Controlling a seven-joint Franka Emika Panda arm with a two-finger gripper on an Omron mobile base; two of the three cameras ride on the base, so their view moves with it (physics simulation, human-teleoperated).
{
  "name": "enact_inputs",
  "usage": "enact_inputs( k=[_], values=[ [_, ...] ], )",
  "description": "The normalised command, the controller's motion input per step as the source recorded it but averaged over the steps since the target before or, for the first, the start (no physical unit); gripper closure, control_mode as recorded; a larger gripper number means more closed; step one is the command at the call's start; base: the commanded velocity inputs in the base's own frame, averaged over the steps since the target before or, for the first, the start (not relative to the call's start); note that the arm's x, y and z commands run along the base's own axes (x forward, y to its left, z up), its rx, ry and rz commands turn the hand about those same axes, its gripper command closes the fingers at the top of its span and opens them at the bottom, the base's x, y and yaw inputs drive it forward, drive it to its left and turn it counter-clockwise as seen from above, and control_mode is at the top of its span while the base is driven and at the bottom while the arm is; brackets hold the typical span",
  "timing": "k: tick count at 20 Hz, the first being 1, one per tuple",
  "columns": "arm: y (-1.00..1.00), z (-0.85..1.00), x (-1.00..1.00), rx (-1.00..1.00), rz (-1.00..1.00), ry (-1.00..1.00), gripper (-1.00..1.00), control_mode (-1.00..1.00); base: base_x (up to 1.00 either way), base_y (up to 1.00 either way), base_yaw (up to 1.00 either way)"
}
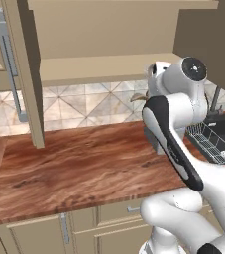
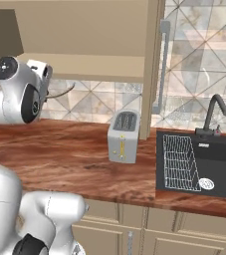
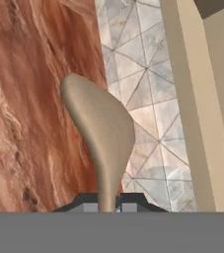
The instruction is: Organize the utensils by type. Pick up the wooden spoons from the counter and place them in the open cabinet. Then pick up the metallic utensils from the counter and place them in the open drawer.
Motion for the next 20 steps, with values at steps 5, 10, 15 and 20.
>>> enact_inputs(
  k=[5,10,15,20],
  values=[
    [0.00,0.30,0.00,0.00,0.00,-0.44,1.00,-1.00,0.00,0.00,0.00],
    [0.00,0.24,0.01,0.00,0.00,-0.45,1.00,-1.00,0.00,0.00,0.00],
    [0.00,0.37,0.42,0.01,0.00,-0.14,1.00,-1.00,0.00,0.00,0.00],
    [0.09,0.62,0.41,0.06,0.00,0.09,1.00,-1.00,0.00,0.00,0.00]
  ],
)
